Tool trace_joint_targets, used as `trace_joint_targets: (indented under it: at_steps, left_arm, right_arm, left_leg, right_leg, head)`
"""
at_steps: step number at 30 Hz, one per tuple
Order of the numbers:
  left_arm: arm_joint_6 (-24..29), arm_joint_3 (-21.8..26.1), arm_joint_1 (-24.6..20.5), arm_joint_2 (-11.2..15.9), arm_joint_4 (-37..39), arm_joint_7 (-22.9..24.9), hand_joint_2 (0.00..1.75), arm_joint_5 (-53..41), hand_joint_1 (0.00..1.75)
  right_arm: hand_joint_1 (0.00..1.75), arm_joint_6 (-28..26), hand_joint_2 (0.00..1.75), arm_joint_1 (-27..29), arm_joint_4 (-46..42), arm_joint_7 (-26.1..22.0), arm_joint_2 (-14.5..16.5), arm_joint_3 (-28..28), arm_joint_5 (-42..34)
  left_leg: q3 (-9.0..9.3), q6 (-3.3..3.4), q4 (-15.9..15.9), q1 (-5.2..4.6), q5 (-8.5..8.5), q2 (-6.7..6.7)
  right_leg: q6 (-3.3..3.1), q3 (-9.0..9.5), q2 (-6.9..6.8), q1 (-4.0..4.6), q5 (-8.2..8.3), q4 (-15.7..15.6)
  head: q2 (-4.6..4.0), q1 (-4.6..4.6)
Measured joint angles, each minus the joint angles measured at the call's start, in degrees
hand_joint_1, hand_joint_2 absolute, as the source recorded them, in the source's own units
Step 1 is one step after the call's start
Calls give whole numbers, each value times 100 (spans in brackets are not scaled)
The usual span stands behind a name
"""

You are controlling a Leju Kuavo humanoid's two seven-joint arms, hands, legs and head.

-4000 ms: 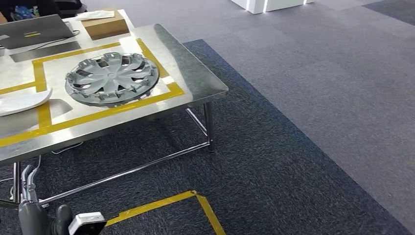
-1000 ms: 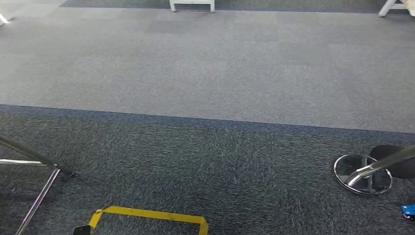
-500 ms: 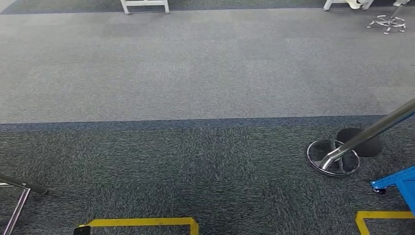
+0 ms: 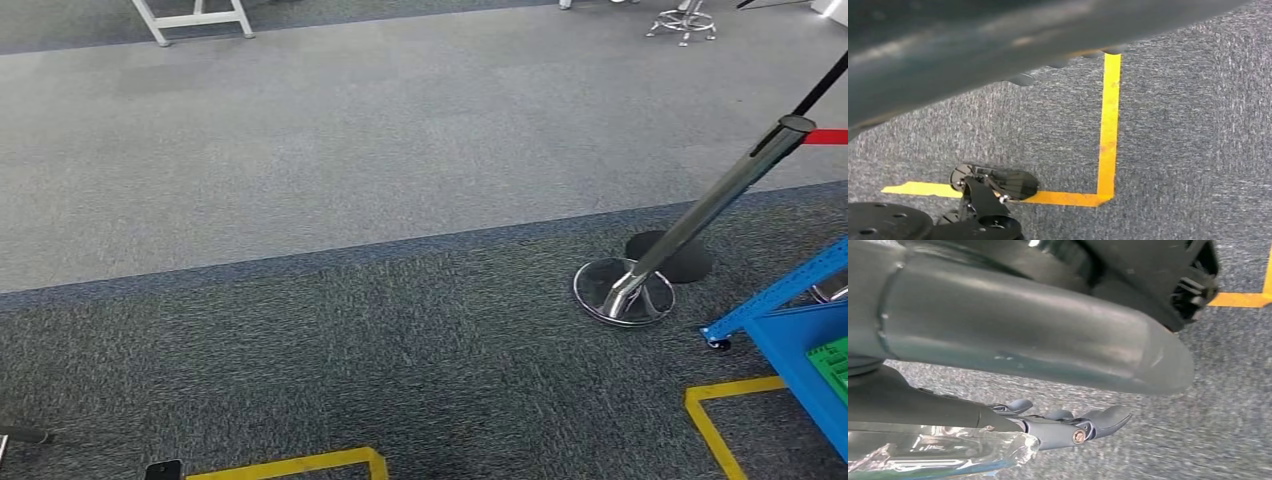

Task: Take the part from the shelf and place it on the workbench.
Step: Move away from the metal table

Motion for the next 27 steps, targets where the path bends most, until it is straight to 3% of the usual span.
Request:
trace_joint_targets:
  at_steps: [2, 4, 6, 7, 8, 9, 11, 13, 15, 17, 19, 21, 22, 23, 25, 27]
  left_arm:
    - [-1, -4, -6, 0, 4, -5, 0, 0, 0]
    - [-2, -5, 5, 2, 13, -8, 0, -1, 0]
    - [-2, -4, 22, 3, 22, -8, 0, 1, 0]
    - [-2, -3, 26, 3, 27, -8, 0, 3, 0]
    - [-2, -3, 28, 3, 30, -8, 0, 4, 0]
    - [-2, -3, 28, 4, 32, -8, 0, 4, 0]
    - [-3, -4, 27, 14, 34, -8, 0, 5, 0]
    - [-9, -5, 18, 23, 37, -10, 0, 7, 0]
    - [-22, -5, 3, 24, 40, -15, 0, 9, 0]
    - [-35, -4, -2, 27, 43, -29, 0, 13, 0]
    - [-52, -3, 10, 32, 44, -42, 0, 15, 0]
    - [-69, -3, 25, 34, 45, -44, 0, 15, 0]
    - [-76, -3, 25, 34, 46, -45, 0, 15, 0]
    - [-80, -3, 23, 34, 49, -45, 0, 15, 0]
    - [-89, -3, 19, 33, 55, -46, 0, 15, 0]
    - [-92, -3, 15, 36, 59, -51, 0, 15, 0]
  right_arm:
    - [0, 1, 0, 7, 0, 1, 1, -1, -1]
    - [0, 2, 0, -4, 0, 0, 1, -2, -1]
    - [0, 3, 0, -2, 1, -1, 1, -3, -1]
    - [0, 3, 0, 5, 1, -1, 0, -4, -1]
    - [0, 3, 0, 10, 1, -1, 0, -4, -1]
    - [0, 4, 0, 12, 1, -1, 0, -5, -1]
    - [0, 7, 0, 3, 0, -1, 2, -5, -2]
    - [0, 11, 0, -2, 0, -2, 3, -6, -2]
    - [0, 13, 0, 17, 1, -2, 3, -7, -1]
    - [0, 15, 0, 27, 2, -2, 2, -7, 0]
    - [0, 16, 0, 1, 2, -3, 1, -10, 0]
    - [0, 20, 0, -12, 2, -3, 1, -16, 0]
    - [0, 22, 0, -4, 2, -3, 1, -19, 0]
    - [0, 24, 0, 7, 2, -3, 1, -21, -1]
    - [0, 25, 0, 11, 2, -3, -2, -27, -1]
    - [0, 26, 0, -9, 1, -8, -4, -36, 0]
  left_leg:
    - [-79, -56, 239, 32, -214, -196]
    - [-380, -65, 935, 41, -625, -483]
    - [-705, -38, 1612, 31, -865, -581]
    - [-757, -12, 1689, 24, -811, -596]
    - [-707, 22, 1544, 15, -646, -616]
    - [-564, 62, 1208, 3, -407, -675]
    - [-243, 143, 464, -15, -40, -927]
    - [-110, 178, 129, -23, 23, -1078]
    - [-96, 198, 57, -19, 23, -989]
    - [-71, 243, -22, -4, 61, -851]
    - [-58, 279, -59, -5, 70, -676]
    - [-60, 288, -55, -13, 59, -504]
    - [-58, 282, -53, -13, 53, -427]
    - [-51, 270, -51, -12, 45, -356]
    - [-19, 222, -41, -10, 15, -224]
    - [3, 154, -14, -32, -27, -115]
  right_leg:
    - [-81, 15, 119, -7, 31, -23]
    - [-134, 10, 252, 4, 56, -29]
    - [-155, -4, 406, 37, 65, -26]
    - [-160, -4, 487, 54, 68, -24]
    - [-162, 1, 572, 68, 70, -22]
    - [-163, 10, 654, 77, 71, -20]
    - [-151, 6, 802, 89, 74, -4]
    - [-105, -48, 923, 81, 91, 16]
    - [-43, -114, 993, 64, 108, 23]
    - [5, -244, 759, 73, -19, 213]
    - [52, -559, 427, 72, -364, 837]
    - [107, -882, 324, 40, -638, 1516]
    - [131, -926, 303, 22, -635, 1628]
    - [151, -846, 275, 3, -520, 1501]
    - [178, -417, 97, -18, -179, 739]
    - [131, -63, -59, -5, -10, 128]
  head:
    - [0, -19]
    - [0, -49]
    - [0, -60]
    - [0, -59]
    - [0, -58]
    - [0, -57]
    - [0, -56]
    - [0, -60]
    - [0, -63]
    - [1, -43]
    - [1, -20]
    - [0, -15]
    - [1, -15]
    - [1, -14]
    - [1, -14]
    - [0, -18]
